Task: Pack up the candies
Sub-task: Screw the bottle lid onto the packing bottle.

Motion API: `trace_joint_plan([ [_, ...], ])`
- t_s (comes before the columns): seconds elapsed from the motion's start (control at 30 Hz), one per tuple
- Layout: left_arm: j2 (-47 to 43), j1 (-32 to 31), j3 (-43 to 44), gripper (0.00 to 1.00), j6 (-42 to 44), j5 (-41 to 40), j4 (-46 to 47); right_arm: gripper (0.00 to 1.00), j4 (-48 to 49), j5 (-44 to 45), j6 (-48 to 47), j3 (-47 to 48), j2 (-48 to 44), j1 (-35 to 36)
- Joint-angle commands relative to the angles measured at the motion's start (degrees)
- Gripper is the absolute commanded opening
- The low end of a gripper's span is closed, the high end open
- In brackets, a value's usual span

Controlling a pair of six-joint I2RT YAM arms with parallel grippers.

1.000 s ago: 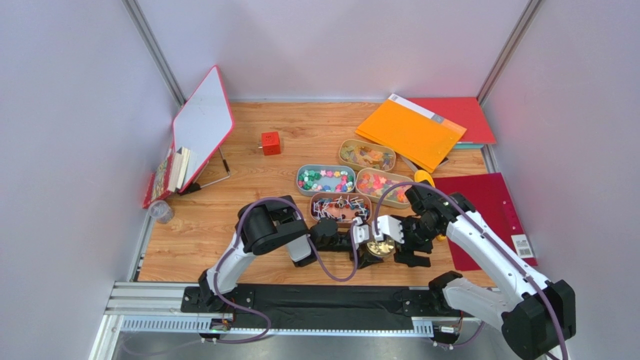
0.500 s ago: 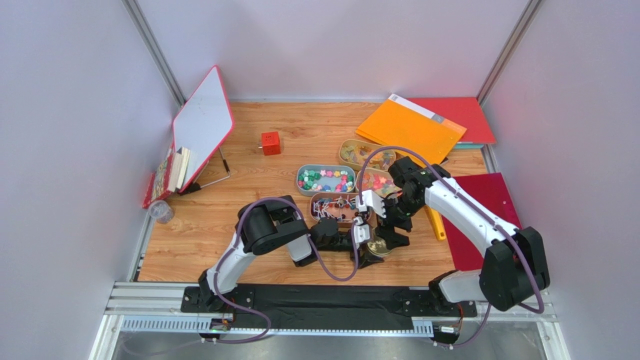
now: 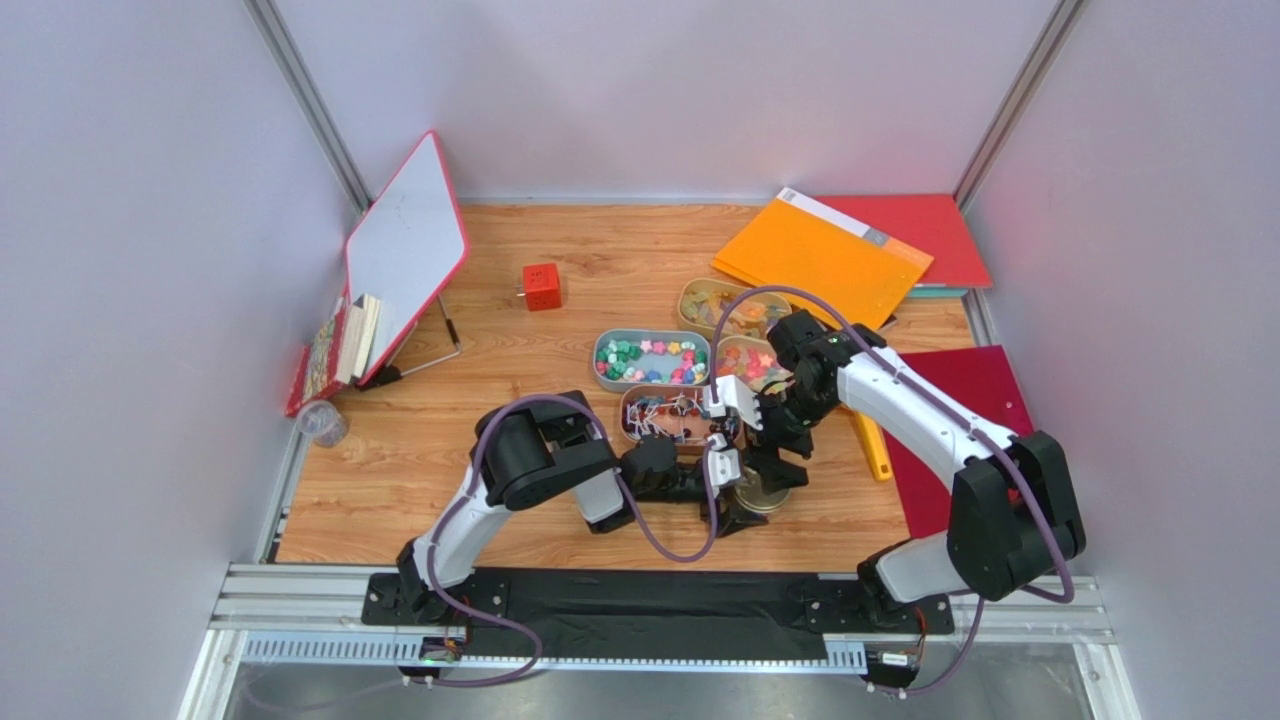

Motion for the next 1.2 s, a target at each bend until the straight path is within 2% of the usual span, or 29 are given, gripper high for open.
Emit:
trace_joint_plan([
  [0.0,5.4,1.1,-3.2,0.0,2.7,-4.9,-25.1,0.82,3.3,-1.9,0.7,0.5,0.5,0.9],
  [0.4,4.4,2.3,-3.5,0.0,1.1,-6.1,-25.0,0.81,-0.3,-0.1,1.2,-3.5,-2.7,1.2],
  [0.87,5.2,3.0,-2.5,0.0,0.4,-7.0,-26.3,0.8,-6.4,3.1,0.6,-9.4,-11.8,1.2],
  [1.17,5.8,3.0,-2.0,0.0,1.1,-7.1,-27.6,0.79,-8.9,5.1,3.5,-8.7,-16.6,0.5],
])
